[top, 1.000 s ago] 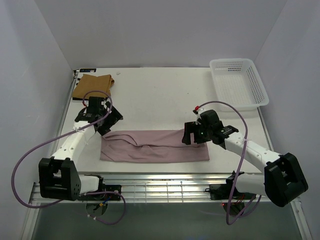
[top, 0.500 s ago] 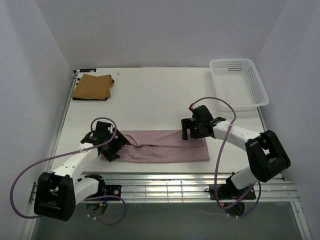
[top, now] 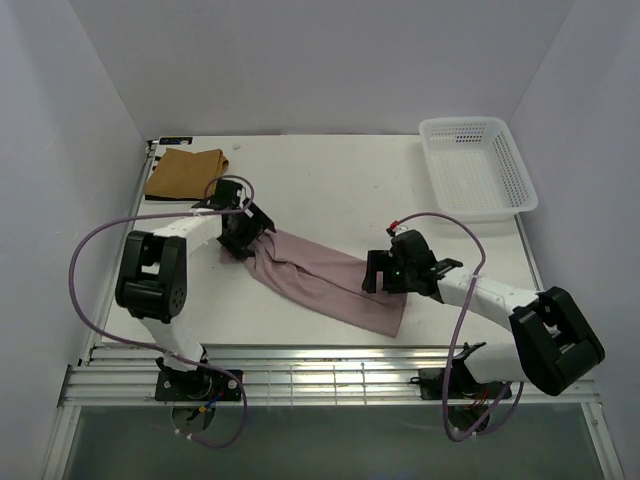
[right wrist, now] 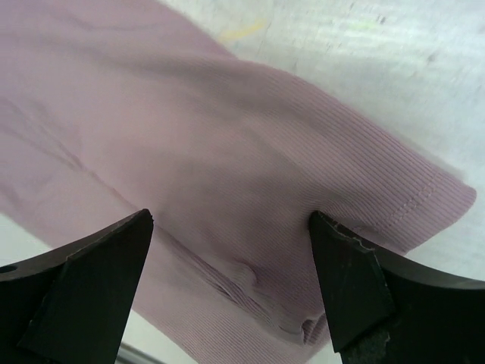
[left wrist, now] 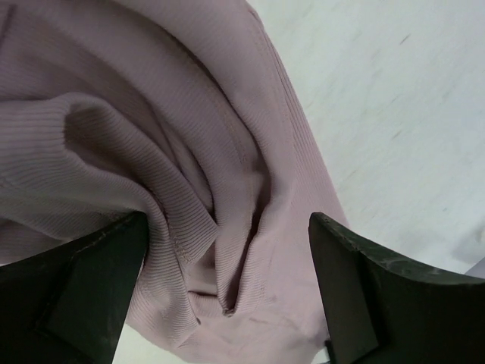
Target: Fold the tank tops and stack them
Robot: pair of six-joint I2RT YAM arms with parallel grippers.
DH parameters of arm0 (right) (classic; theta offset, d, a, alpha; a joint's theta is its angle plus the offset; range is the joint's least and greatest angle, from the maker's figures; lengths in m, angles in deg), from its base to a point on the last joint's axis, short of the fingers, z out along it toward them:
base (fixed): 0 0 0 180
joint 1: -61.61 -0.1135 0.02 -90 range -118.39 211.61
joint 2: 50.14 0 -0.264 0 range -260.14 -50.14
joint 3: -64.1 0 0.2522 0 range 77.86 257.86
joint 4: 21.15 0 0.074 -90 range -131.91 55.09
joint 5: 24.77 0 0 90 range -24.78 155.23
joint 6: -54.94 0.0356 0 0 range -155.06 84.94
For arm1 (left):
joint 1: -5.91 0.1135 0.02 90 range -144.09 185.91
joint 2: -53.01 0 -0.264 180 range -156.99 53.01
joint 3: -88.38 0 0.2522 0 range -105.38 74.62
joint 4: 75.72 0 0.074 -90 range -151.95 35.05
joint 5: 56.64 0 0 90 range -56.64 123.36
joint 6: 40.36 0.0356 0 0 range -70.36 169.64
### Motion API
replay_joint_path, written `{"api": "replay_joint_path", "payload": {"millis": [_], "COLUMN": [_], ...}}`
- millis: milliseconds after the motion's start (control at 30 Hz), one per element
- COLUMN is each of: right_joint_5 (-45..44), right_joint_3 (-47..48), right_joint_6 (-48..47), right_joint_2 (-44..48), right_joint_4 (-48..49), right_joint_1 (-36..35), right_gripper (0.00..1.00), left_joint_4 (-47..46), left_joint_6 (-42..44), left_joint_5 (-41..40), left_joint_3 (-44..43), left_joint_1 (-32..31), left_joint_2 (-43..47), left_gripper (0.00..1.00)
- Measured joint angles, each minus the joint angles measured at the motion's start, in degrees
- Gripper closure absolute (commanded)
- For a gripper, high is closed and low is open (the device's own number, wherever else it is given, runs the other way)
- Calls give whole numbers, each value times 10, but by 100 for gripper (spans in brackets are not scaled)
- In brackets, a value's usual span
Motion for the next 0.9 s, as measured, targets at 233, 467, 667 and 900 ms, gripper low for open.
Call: {"api": "replay_joint_path", "payload": {"millis": [233, 467, 667, 900], "right_joint_5": [23, 58, 71, 71], "right_joint_3": [-74, -58, -12, 14], "right_joint_6": [116, 162, 175, 187], "right_joint_2": [85, 38, -24, -46], "right_joint_4": [30, 79, 92, 87], "right_joint_1": [-106, -189, -221, -238], "right_gripper": [10, 10, 10, 10], "left_joint_4": [14, 19, 29, 40], "left_joint_6": [57, 93, 128, 163], "left_joint_5": [25, 81, 100, 103], "left_joint_3": [-323, -514, -598, -624], "left_joint_1": [5, 5, 0, -4], "left_joint_2": [-246, -376, -427, -441], "left_gripper": [2, 2, 2, 2]}}
